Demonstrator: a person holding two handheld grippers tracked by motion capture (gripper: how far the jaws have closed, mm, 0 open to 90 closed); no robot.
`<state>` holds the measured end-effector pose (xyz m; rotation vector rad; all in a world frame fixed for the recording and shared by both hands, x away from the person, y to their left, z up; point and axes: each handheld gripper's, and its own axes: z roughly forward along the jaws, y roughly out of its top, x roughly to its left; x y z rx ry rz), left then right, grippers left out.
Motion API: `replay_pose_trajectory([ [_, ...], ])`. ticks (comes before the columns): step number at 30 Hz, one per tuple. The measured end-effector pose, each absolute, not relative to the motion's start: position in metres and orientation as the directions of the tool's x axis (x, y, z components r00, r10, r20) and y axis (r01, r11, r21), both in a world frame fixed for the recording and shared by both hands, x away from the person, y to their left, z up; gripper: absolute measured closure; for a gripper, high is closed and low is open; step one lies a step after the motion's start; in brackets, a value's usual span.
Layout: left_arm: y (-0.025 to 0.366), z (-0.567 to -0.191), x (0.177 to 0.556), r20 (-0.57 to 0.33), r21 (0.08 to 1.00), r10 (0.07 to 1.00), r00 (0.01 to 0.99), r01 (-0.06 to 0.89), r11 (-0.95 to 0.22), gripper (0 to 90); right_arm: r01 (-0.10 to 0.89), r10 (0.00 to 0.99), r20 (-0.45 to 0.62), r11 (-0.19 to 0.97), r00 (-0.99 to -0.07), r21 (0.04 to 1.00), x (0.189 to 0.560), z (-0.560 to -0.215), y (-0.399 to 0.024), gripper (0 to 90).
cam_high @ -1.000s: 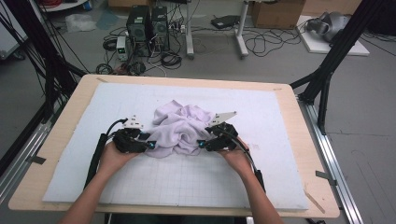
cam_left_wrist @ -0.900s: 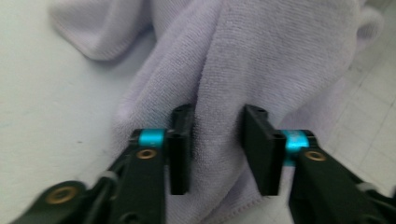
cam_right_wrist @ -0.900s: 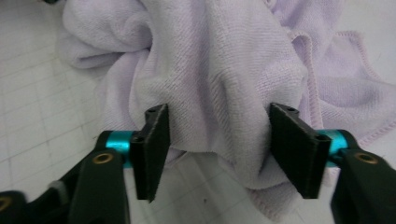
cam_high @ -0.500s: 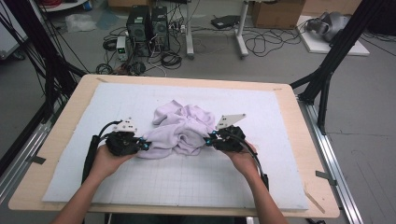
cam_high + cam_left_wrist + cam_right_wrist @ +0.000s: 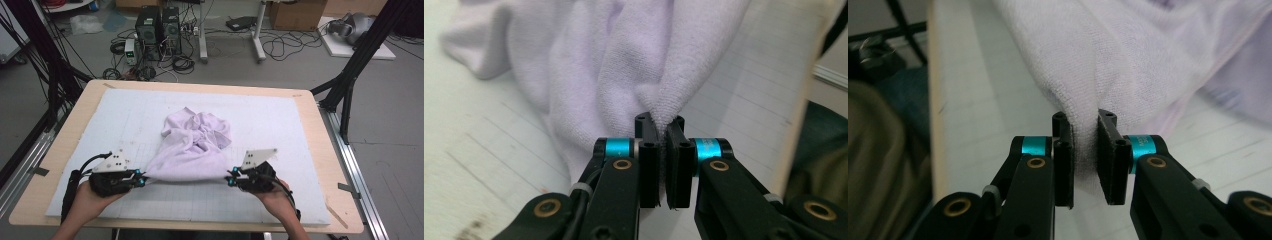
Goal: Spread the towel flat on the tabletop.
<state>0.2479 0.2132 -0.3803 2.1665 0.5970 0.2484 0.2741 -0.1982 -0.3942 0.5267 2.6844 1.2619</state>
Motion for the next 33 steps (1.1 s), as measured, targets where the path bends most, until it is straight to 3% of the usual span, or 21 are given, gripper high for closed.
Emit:
replay_pose_trajectory([
  [3, 0.213, -0.385, 0.236, -0.029, 0.781, 0.467, 0.884, 0.311, -0.541, 83.2, 0.272, 0.333, 0.063, 0.633, -0.941, 0.725, 0.259, -0.410, -0.198, 76.7],
  [4, 0.213, -0.385, 0.236, -0.029, 0.781, 0.467, 0.884, 0.311, -0.541, 75.7, 0.272, 0.333, 0.063, 0.633, -0.941, 0.725, 0.259, -0.410, -0.198, 76.7],
  [5, 0.212, -0.385, 0.236, -0.028, 0.778, 0.470, 0.882, 0.314, -0.544, 75.7, 0.269, 0.319, 0.066, 0.650, -0.946, 0.711, 0.257, -0.414, -0.198, 70.5],
  [6, 0.212, -0.384, 0.237, -0.024, 0.779, 0.474, 0.880, 0.314, -0.542, 61.8, 0.264, 0.308, 0.070, 0.648, -0.949, 0.714, 0.255, -0.412, -0.198, 59.7],
  [8, 0.210, -0.381, 0.241, -0.022, 0.792, 0.492, 0.871, 0.315, -0.523, 55.8, 0.272, 0.331, 0.076, 0.601, -0.941, 0.752, 0.258, -0.403, -0.201, 50.1],
  [13, 0.207, -0.378, 0.260, -0.032, 0.807, 0.508, 0.861, 0.322, -0.495, 51.3, 0.246, 0.380, 0.016, 0.565, -0.925, 0.788, 0.281, -0.385, -0.196, 44.3],
  [20, 0.199, -0.373, 0.292, -0.077, 0.833, 0.521, 0.850, 0.342, -0.434, 47.7, 0.247, 0.385, 0.000, 0.594, -0.923, 0.766, 0.312, -0.403, -0.171, 43.9],
  [25, 0.201, -0.362, 0.292, -0.068, 0.842, 0.509, 0.858, 0.323, -0.433, 47.3, 0.261, 0.367, 0.005, 0.651, -0.930, 0.713, 0.317, -0.422, -0.160, 50.4],
  [28, 0.198, -0.373, 0.298, -0.059, 0.807, 0.519, 0.853, 0.346, -0.478, 47.4, 0.277, 0.366, 0.017, 0.673, -0.930, 0.685, 0.318, -0.427, -0.158, 54.4],
  [30, 0.195, -0.387, 0.304, -0.051, 0.770, 0.527, 0.849, 0.369, -0.520, 48.5, 0.270, 0.361, 0.003, 0.693, -0.933, 0.668, 0.317, -0.429, -0.156, 62.5],
  [33, 0.190, -0.415, 0.314, -0.075, 0.716, 0.538, 0.840, 0.421, -0.557, 56.4, 0.259, 0.352, -0.012, 0.712, -0.936, 0.653, 0.312, -0.427, -0.158, 65.6],
])
